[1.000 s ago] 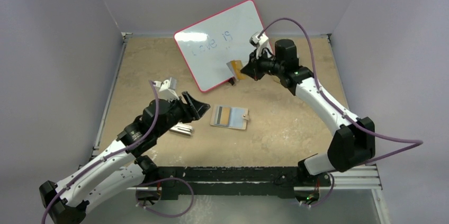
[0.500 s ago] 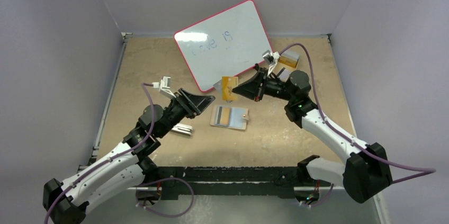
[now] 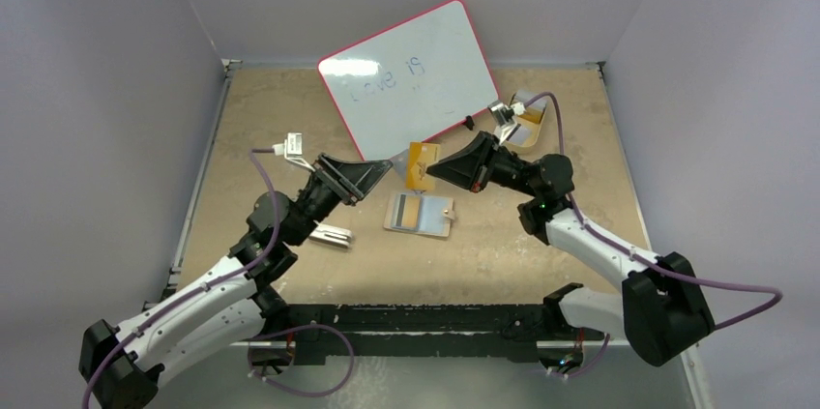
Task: Put the credit cards into the card holder
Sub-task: Pick up the credit card from the storage box.
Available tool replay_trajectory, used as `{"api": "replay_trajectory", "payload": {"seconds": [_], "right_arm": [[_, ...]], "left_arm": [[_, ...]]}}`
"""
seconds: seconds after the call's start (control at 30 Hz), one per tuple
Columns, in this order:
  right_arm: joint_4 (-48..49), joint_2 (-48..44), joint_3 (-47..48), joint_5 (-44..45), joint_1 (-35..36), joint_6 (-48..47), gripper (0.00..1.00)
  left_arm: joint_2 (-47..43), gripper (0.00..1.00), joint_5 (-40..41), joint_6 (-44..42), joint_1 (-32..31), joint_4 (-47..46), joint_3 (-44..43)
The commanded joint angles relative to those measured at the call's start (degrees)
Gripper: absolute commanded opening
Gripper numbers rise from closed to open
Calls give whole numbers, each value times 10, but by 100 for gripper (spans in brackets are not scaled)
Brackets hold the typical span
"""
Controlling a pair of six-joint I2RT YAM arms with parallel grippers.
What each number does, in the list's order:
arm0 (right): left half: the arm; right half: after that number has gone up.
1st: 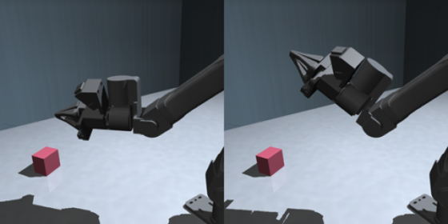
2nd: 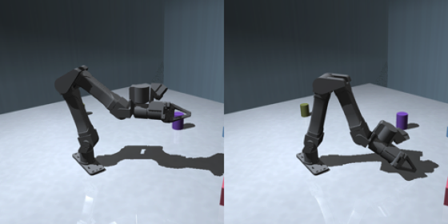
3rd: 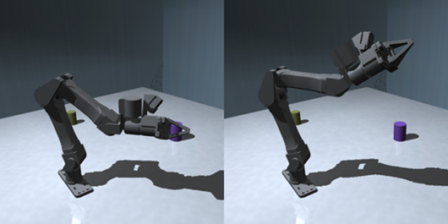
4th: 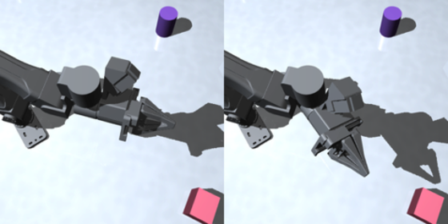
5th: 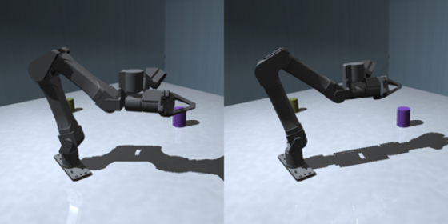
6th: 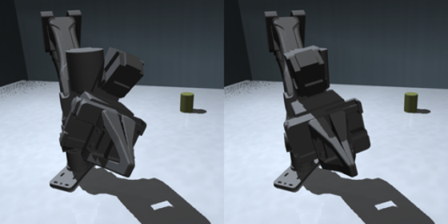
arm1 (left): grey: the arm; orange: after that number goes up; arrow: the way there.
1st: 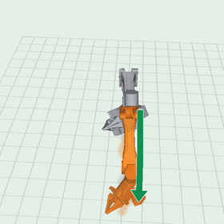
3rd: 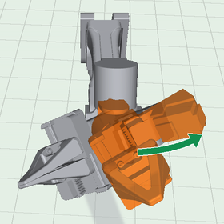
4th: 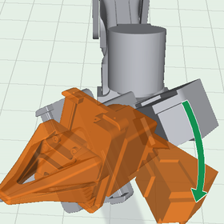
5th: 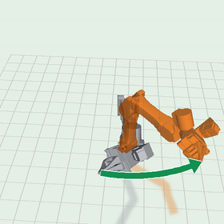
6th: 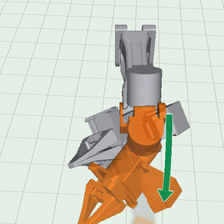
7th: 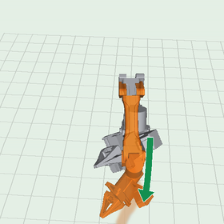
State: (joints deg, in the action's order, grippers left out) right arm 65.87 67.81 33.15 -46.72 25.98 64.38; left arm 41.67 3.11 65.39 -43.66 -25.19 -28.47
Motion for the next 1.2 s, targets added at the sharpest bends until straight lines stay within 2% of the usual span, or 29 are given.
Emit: {"api": "replay_trajectory", "payload": {"seconds": [0.0, 0.17, 0.23, 0.3, 0.4, 0.5, 0.57, 0.7, 0.87, 0.97, 1.07, 1.17], "right_arm": [[102, -1, -2, -8, 0, 56, 0], [121, -8, -19, 7, 2, 79, 0], [90, -17, -25, 18, 2, 59, 0], [-2, -26, -20, 34, 2, 4, 0], [-172, -32, 4, 71, 2, -119, 0], [-266, -37, 14, 90, 2, -194, 0], [-258, -44, 6, 74, 3, -194, 0], [-175, -46, -20, 15, 3, -154, 0], [-35, -32, -68, -7, 6, -59, 0], [2, -12, -75, -16, 9, -41, 0], [28, -6, -83, -15, 12, -29, 0], [37, -3, -88, -14, 14, -22, 0]], "left_arm": [[20, 51, -9, 1, -3, -59, -13], [43, 54, 3, 5, -3, -65, -8], [65, 55, 1, -5, -3, -50, -7], [70, 55, 11, -6, -3, -40, 9], [53, 55, 70, -3, -3, 54, 19], [40, 55, 50, -33, -3, 88, 27], [33, 55, 26, -38, -3, 82, 33], [34, 56, -36, -35, -4, 9, 46], [63, 58, -92, -20, -3, -59, 43], [87, 58, -118, -13, -3, -98, 38], [109, 54, -130, -13, -3, -95, 27], [115, 45, -135, -14, -3, -97, 30]]}}
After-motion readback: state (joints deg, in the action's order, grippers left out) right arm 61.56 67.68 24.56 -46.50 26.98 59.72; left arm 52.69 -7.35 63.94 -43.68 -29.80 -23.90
